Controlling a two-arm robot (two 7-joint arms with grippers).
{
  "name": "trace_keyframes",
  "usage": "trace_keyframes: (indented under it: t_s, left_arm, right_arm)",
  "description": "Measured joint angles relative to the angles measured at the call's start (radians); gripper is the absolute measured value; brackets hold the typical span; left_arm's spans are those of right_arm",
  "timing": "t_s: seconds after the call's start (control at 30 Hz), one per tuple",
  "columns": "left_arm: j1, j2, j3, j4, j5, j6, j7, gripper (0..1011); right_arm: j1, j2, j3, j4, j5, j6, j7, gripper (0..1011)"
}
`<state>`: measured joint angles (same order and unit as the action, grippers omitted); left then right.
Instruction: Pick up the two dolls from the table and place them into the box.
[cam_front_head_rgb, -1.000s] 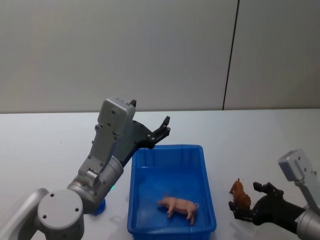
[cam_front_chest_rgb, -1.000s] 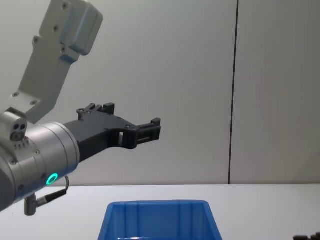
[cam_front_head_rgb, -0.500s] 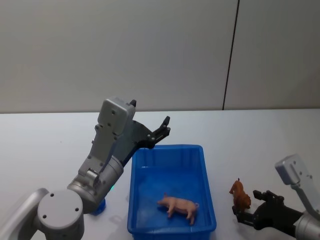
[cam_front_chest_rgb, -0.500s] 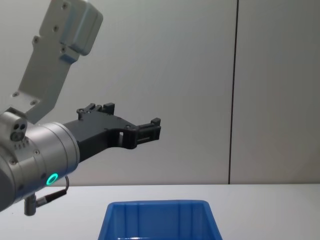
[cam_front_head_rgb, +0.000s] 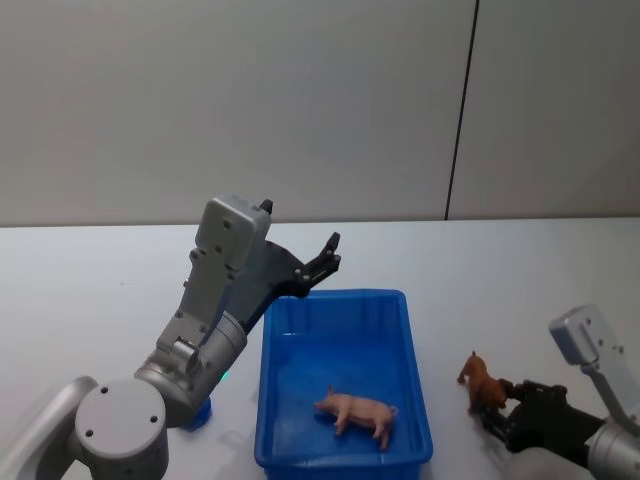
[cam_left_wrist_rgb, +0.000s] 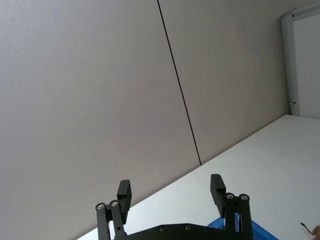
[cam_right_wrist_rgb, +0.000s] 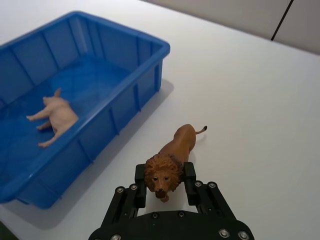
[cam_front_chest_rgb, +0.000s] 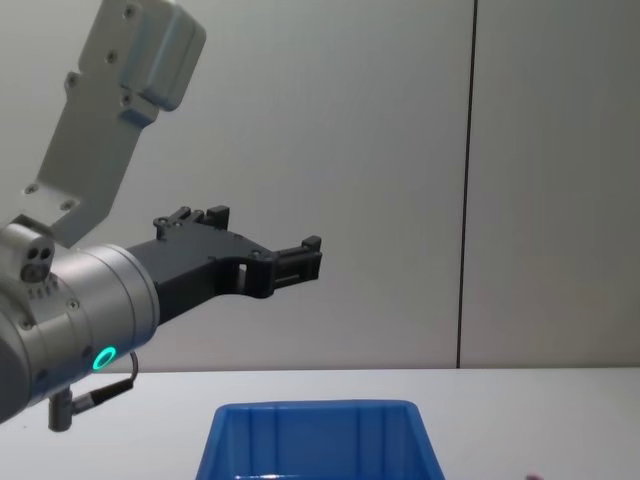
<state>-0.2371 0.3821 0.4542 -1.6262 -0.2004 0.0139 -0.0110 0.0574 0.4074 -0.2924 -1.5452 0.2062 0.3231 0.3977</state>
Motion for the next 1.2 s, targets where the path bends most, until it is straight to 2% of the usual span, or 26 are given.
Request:
trace_keyframes:
  t_s: [0.4, 0.63, 0.73, 0.9, 1.1, 1.2]
  left_arm:
    - [0.000, 0.000, 0.000, 0.000, 0.000, 0.000, 0.000, 1001]
    - [0.000, 0.000, 0.000, 0.000, 0.000, 0.000, 0.000, 1001]
    - [0.000, 0.000, 0.000, 0.000, 0.000, 0.000, 0.000, 1001]
    - [0.000, 0.000, 0.000, 0.000, 0.000, 0.000, 0.000, 1001]
    - [0.000, 0.000, 0.000, 0.000, 0.000, 0.000, 0.000, 1001]
    - [0.000, 0.000, 0.000, 0.000, 0.000, 0.000, 0.000, 1001]
  right_arm:
    - [0.009, -0.002, 0.002, -0.049, -0.013, -0.082, -0.009, 424]
    - [0.026, -0.011, -0.002, -0.078, -0.019, -0.119, 0.023, 425]
    - [0.041, -0.021, -0.009, -0.090, -0.023, -0.131, 0.055, 424]
    - [0.061, -0.038, -0.022, -0.096, -0.031, -0.131, 0.099, 424]
    - [0.092, -0.068, -0.042, -0.086, -0.048, -0.102, 0.141, 425]
    - [0.106, -0.082, -0.052, -0.072, -0.059, -0.085, 0.156, 489]
